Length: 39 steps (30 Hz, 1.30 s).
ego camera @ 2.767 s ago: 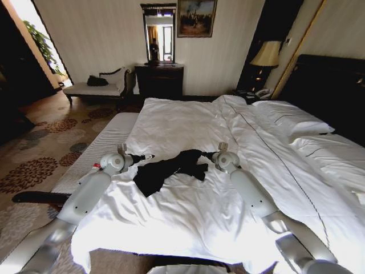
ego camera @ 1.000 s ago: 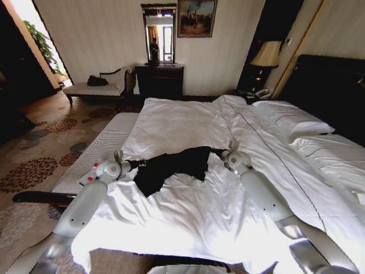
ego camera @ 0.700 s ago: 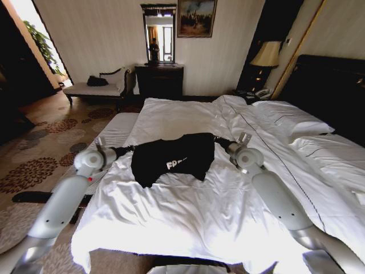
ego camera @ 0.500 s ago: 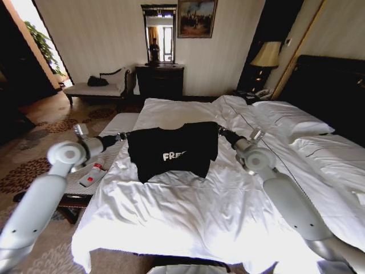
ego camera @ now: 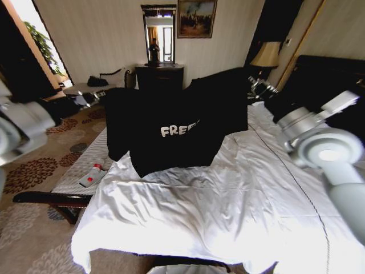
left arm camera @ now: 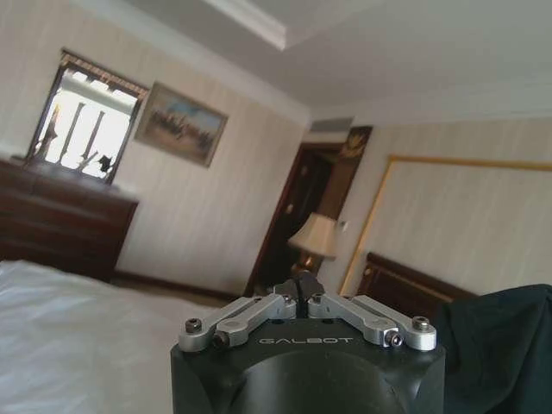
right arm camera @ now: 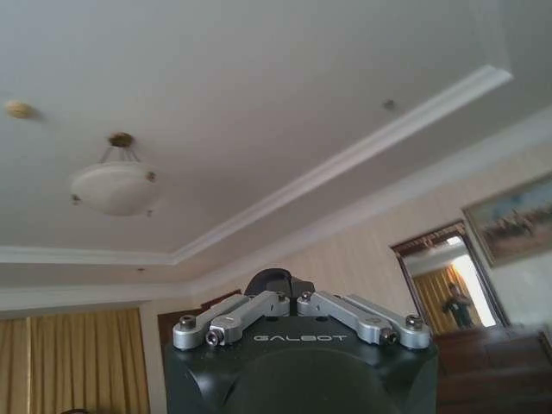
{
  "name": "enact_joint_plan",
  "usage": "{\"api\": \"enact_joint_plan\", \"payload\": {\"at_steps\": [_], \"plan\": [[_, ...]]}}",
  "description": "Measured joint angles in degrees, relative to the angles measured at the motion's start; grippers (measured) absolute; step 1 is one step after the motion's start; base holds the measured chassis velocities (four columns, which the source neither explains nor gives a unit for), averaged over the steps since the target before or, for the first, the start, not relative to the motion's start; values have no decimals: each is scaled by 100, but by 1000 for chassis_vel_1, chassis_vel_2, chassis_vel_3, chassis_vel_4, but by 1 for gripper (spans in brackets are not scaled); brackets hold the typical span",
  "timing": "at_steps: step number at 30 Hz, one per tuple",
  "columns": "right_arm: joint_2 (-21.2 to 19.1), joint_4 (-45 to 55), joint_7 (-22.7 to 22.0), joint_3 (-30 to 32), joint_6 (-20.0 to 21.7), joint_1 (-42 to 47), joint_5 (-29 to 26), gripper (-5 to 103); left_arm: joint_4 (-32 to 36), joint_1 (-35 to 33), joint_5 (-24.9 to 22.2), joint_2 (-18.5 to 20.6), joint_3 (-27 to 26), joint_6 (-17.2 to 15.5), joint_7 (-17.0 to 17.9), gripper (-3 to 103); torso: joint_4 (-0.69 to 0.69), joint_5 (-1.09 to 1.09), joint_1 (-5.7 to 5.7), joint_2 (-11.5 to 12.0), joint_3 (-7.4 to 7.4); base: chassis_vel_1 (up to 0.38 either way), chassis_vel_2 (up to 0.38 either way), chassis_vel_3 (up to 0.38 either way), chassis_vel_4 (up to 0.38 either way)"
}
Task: Fold the clothes on the bed.
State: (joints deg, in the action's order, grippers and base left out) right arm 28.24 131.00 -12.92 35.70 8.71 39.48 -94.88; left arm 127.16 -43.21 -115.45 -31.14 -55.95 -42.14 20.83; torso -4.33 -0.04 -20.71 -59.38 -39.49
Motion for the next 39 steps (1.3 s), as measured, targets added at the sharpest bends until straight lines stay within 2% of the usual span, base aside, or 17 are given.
{"api": "enact_joint_plan", "payload": {"at_steps": [2, 3, 8, 11, 13, 15, 18, 21, 23, 25, 26, 29, 30, 32, 33, 35, 39], "plan": [[-262, 297, -164, 436, 13, 39, -301, 0, 188, -239, -331, 107, -691, 0, 16, 1, 2, 0, 0, 0, 0, 0, 0, 0, 0], [-262, 297, -164, 436, 13, 39, -301, 0, 188, -239, -331, 107, -691, 0, 16, 1, 2, 0, 0, 0, 0, 0, 0, 0, 0], [-802, 765, -424, 1270, 98, -125, -1020, 0, 237, -304, -1037, 390, -1651, 0, 127, 1, 0, 0, 0, 0, 1, 0, 0, 0, 0], [-1370, 1046, -762, 2110, 243, -170, -1609, 0, 220, -260, -1707, 659, -2197, 0, 256, 1, 0, -1, 0, 0, 1, 0, 0, 0, 0], [-1460, 1099, -902, 2295, 297, -161, -1759, 0, 231, -259, -1821, 693, -2266, 0, 283, 1, 0, -1, 0, 0, 1, 0, 0, 0, 0], [-1719, 1224, -1430, 2854, 586, -122, -2332, 0, 304, -280, -2071, 784, -2382, 1, 417, 1, 0, 0, 1, -1, 1, 0, 0, 0, 0], [-1748, 1238, -1689, 2921, 795, -72, -2516, 0, 352, -282, -2061, 787, -2255, 0, 467, 1, -1, -1, 2, -1, 1, 0, 0, 0, 0], [-1400, 1166, -1989, 2502, 1230, 432, -2200, 0, 425, -255, -1412, 645, -1445, 1, 402, 1, 1, 0, 1, -1, 0, 0, 0, 0, 0], [-1317, 1152, -2046, 2393, 1338, 532, -2170, 0, 430, -275, -1304, 619, -1328, 1, 383, 1, 1, 1, 1, 0, 0, 0, 0, 0, 0], [-680, 989, -2430, 1443, 1796, 763, -2045, 0, 483, -513, -588, 389, -366, 4, 250, 1, -1, 2, -2, 1, -2, 0, 0, 0, 0], [-680, 989, -2430, 1443, 1796, 763, -2045, 0, 483, -513, -588, 389, -366, 4, 250, 1, -1, 2, -2, 1, -2, 0, 0, 0, 0], [447, 527, -2769, -328, 2282, 991, -1301, 0, 365, -655, 701, -61, 1413, 4, 115, 1, -1, 7, -3, 3, -3, 0, 0, 0, 0], [826, 298, -2769, -885, 2363, 1017, -932, 0, 226, -671, 1147, -223, 1981, 2, 93, 1, 0, 3, -3, 4, -3, 0, 0, 0, 0], [880, 258, -2765, -968, 2372, 1018, -873, 0, 190, -670, 1217, -251, 2076, 2, 93, 1, 0, 3, -3, 3, -3, 0, 0, 0, 0], [1246, -74, -2680, -1563, 2410, 1000, -366, 0, -165, -613, 1797, -512, 2740, 2, 66, 1, 1, 0, -3, 3, -3, 0, 0, 0, 0], [1540, -513, -2505, -2048, 2415, 893, 195, 0, -591, -516, 2288, -816, 3184, 2, -1, 1, 1, -1, -3, 3, -2, 0, 0, 0, 0], [1798, -1228, -2203, -2522, 2395, 589, 849, 0, -1198, -402, 2839, -1232, 3538, 2, -101, 1, 0, -1, -3, 3, -2, 0, 0, 0, 0]]}}
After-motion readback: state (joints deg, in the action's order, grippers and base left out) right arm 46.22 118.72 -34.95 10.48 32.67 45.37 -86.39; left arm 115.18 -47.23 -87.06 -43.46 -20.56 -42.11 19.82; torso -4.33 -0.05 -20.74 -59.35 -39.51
